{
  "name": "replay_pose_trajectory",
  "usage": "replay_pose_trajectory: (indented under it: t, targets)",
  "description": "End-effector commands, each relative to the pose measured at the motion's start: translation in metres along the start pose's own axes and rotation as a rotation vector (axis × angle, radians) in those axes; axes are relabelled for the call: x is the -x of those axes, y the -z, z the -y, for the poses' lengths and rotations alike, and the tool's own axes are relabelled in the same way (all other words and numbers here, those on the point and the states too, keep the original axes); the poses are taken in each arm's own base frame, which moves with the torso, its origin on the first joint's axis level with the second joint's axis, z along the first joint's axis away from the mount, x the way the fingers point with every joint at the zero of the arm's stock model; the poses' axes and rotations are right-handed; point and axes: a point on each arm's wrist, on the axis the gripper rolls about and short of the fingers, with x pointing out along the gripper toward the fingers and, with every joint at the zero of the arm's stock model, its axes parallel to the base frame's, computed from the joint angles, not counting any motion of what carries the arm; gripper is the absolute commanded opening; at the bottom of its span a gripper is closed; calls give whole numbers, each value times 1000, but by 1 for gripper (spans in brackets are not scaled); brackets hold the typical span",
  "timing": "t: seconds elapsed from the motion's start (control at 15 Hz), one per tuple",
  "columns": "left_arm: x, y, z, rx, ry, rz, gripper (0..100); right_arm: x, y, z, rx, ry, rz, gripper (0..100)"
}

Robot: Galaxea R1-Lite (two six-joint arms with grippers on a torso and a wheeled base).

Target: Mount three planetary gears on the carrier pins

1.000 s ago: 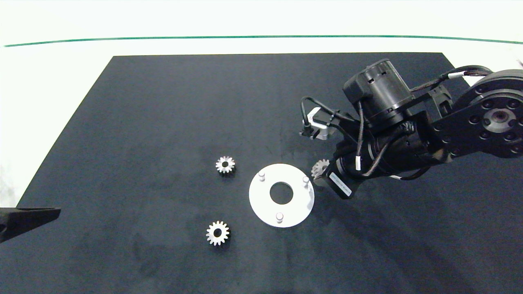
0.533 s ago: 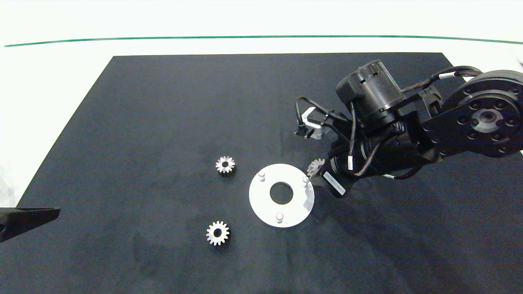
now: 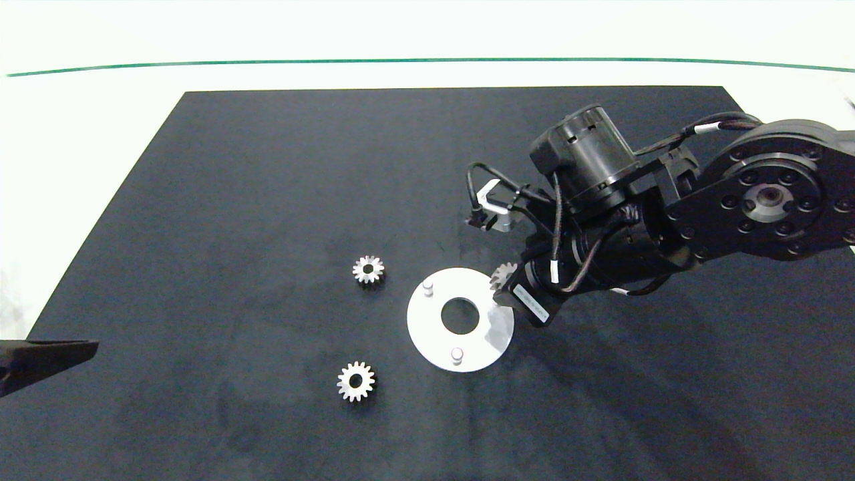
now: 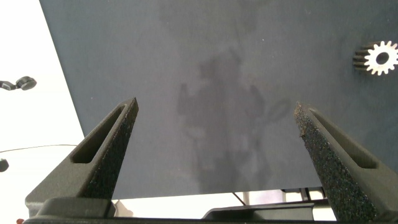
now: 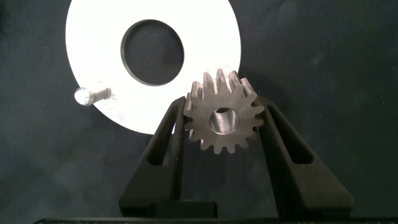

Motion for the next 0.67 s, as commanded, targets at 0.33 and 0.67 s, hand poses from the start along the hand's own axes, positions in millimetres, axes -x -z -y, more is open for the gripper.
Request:
replay_pose_trajectory:
  t: [0.33, 0.67]
  targets:
    - [0, 0, 0, -1, -1, -3, 100, -5, 1, -2, 7, -6, -16, 0]
    - [1, 1, 0, -1, -1, -2, 100, -6, 2, -2, 7, -7, -21, 0]
